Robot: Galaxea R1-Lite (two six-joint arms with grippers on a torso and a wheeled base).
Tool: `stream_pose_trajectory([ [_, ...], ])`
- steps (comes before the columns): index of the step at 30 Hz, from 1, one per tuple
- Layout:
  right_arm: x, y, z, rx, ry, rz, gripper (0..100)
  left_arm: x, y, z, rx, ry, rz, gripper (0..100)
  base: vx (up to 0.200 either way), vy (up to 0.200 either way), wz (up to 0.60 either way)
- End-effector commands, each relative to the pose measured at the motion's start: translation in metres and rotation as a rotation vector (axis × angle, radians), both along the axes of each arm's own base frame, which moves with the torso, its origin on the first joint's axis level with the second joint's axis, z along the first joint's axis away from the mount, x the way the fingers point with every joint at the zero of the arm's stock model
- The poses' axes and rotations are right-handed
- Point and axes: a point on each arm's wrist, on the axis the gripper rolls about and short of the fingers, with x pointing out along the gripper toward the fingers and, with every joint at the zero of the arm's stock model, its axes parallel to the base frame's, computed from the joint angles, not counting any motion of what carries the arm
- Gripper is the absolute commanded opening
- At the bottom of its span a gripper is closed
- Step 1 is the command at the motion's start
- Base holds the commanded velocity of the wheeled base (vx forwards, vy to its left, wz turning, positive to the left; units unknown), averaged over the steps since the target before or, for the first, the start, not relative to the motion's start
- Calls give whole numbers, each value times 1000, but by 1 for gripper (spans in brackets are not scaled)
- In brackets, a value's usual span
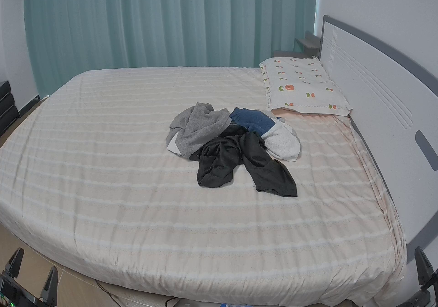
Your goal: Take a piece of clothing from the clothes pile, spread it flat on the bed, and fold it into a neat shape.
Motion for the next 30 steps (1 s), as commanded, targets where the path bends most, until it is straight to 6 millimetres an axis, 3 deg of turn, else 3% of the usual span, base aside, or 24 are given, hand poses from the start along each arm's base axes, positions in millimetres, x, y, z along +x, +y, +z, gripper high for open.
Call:
stream_pose_trajectory([
  [1,47,2,2,63,357,107,100,0,0,-5,0,-2,0,100,0,0,0],
  [4,72,4,10,106,452,133,100,0,0,-4,0,-3,0,100,0,0,0],
  [5,93,5,12,149,527,133,100,0,0,-5,0,-2,0,100,0,0,0],
  [7,110,7,11,175,575,140,100,0,0,-5,0,-2,0,100,0,0,0],
  [9,144,17,3,230,659,179,100,0,0,-4,0,-3,0,100,0,0,0],
  [11,162,24,-1,264,691,188,100,0,0,-4,0,-3,0,100,0,0,0],
  [14,208,40,-15,322,745,140,100,0,0,-5,0,-2,0,100,0,0,0],
  [15,208,40,-15,322,745,140,100,0,0,-5,0,-2,0,100,0,0,0],
  [16,247,49,-32,338,749,60,100,0,0,-5,0,-2,0,100,0,0,0],
  [18,265,52,-39,351,733,33,100,0,0,-4,0,-3,0,100,0,0,0],
  [20,310,61,-58,400,670,-15,100,0,0,-5,0,-2,0,100,0,0,0],
  [25,360,76,-88,397,653,-64,100,0,0,-5,0,-2,0,100,0,0,0],
  [30,391,85,-109,382,620,-120,100,0,0,-5,0,-2,0,100,0,0,0],
])
